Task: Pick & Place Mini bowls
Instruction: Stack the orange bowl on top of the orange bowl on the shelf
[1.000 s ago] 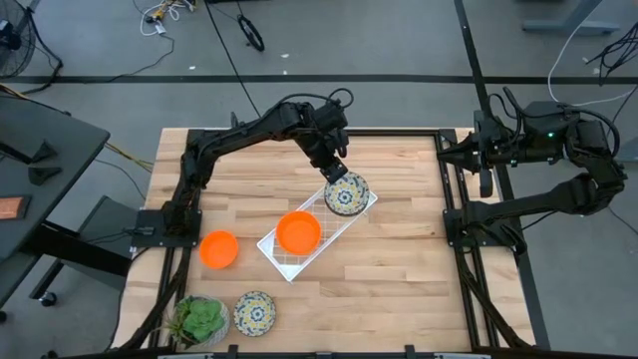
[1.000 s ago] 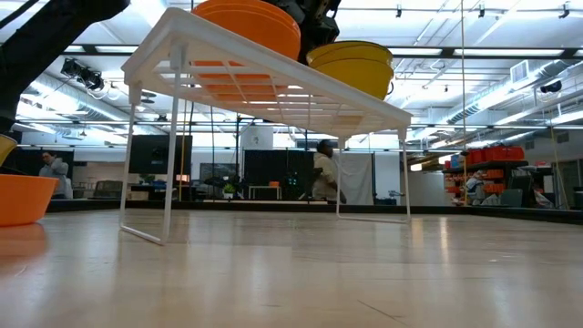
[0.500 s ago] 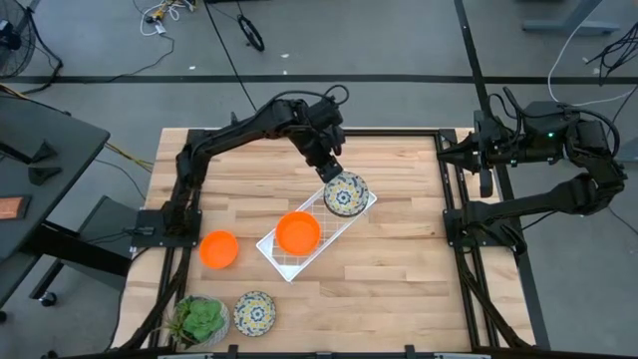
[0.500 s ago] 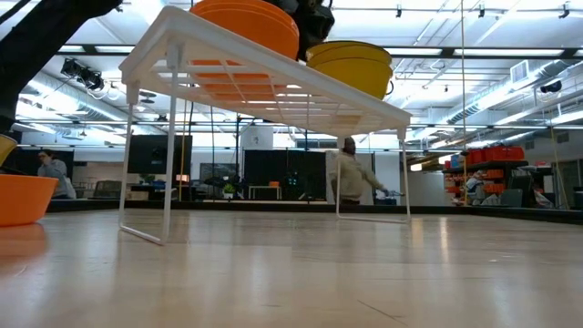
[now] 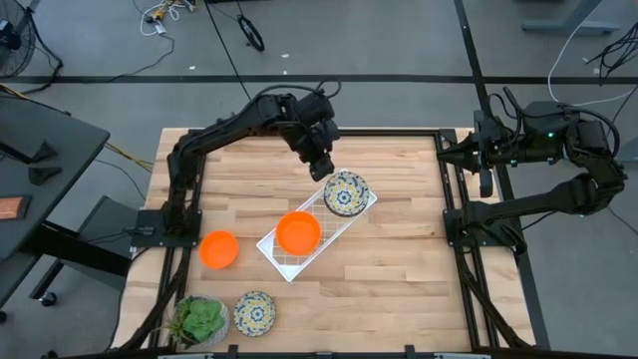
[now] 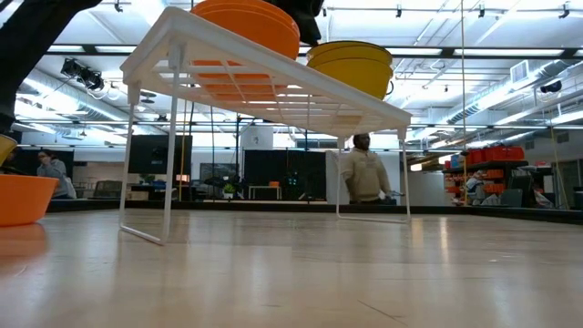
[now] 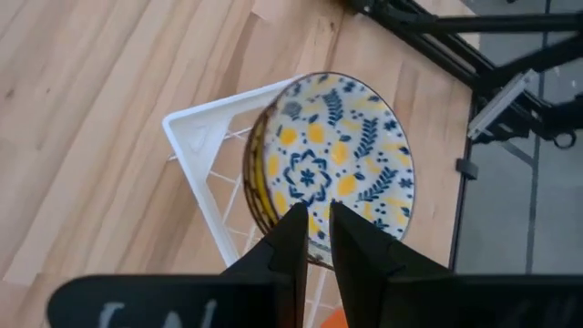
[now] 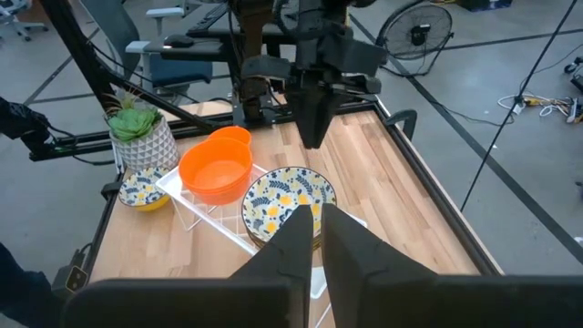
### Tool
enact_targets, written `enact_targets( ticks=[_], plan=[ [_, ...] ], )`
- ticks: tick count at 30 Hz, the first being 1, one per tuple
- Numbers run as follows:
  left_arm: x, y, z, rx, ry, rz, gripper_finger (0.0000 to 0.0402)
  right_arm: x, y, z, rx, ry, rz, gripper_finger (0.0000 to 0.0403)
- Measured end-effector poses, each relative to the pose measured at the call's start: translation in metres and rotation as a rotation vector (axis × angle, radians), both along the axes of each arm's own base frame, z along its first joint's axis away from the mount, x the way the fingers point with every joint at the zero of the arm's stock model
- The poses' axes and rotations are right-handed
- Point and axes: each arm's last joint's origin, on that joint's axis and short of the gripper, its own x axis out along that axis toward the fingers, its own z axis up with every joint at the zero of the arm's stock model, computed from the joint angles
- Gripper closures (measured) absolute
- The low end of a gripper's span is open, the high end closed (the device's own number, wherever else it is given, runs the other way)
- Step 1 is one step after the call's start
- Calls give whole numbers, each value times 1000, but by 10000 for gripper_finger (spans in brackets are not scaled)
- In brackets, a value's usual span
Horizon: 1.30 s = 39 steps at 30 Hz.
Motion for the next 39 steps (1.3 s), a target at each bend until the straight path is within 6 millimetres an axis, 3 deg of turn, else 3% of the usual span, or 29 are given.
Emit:
enact_targets(
  ticks=[26, 34, 39],
  plan=[
    [2, -39, 5, 94, -18, -210, 348, 0, 0, 0, 0, 0, 0, 371],
    [-10, -41, 5, 112, -53, -203, 348, 0, 0, 0, 0, 0, 0, 371],
    [-31, -44, 3, 116, -122, -168, 348, 0, 0, 0, 0, 0, 0, 371]
  ],
)
